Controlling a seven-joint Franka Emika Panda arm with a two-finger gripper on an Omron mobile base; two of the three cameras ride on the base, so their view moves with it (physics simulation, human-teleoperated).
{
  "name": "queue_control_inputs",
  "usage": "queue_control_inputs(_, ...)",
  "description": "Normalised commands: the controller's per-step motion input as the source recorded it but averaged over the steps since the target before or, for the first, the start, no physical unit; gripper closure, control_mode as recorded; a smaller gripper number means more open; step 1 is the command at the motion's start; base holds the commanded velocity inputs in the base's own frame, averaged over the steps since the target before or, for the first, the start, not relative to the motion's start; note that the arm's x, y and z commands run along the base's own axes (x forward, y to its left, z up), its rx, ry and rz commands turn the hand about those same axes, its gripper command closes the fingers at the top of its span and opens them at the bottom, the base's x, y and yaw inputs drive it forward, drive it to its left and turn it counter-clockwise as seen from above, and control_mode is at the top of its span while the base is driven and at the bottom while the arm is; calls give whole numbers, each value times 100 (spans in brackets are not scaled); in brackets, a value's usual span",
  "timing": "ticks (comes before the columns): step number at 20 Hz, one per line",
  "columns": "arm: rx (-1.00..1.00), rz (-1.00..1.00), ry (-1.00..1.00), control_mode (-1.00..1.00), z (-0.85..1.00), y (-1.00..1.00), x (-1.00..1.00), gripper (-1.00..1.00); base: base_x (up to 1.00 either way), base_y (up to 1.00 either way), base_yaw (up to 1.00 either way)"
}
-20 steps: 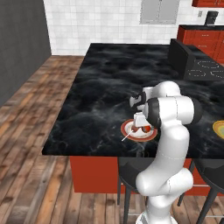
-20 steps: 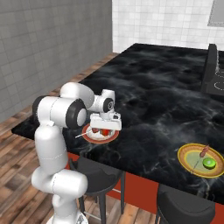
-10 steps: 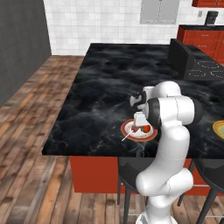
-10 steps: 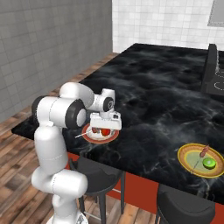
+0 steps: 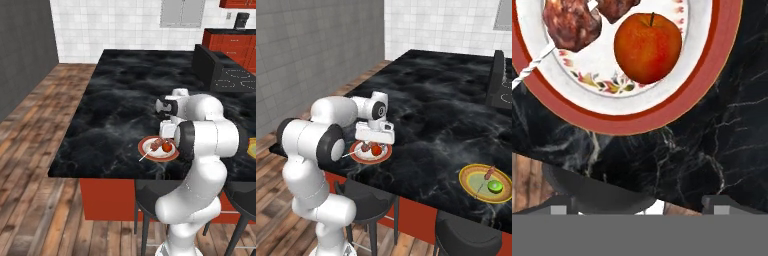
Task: Pick up the kiwi and apple from the fridge and place one fruit on each plate on the dining counter.
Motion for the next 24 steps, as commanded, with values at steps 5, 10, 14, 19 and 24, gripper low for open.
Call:
queue_control_inputs(5,6,-3,-2,-100,70,-16,-99,-100,0,0,0)
queue_control_inputs(10,2,-2,-3,-100,72,-1,-100,-100,0,0,0)
queue_control_inputs(14,0,0,-4,-100,71,0,-100,-100,0,0,0)
queue_control_inputs(19,0,0,-8,-100,62,12,-100,-100,0,0,0)
queue_control_inputs(24,0,0,-15,-100,48,26,-100,-100,0,0,0)
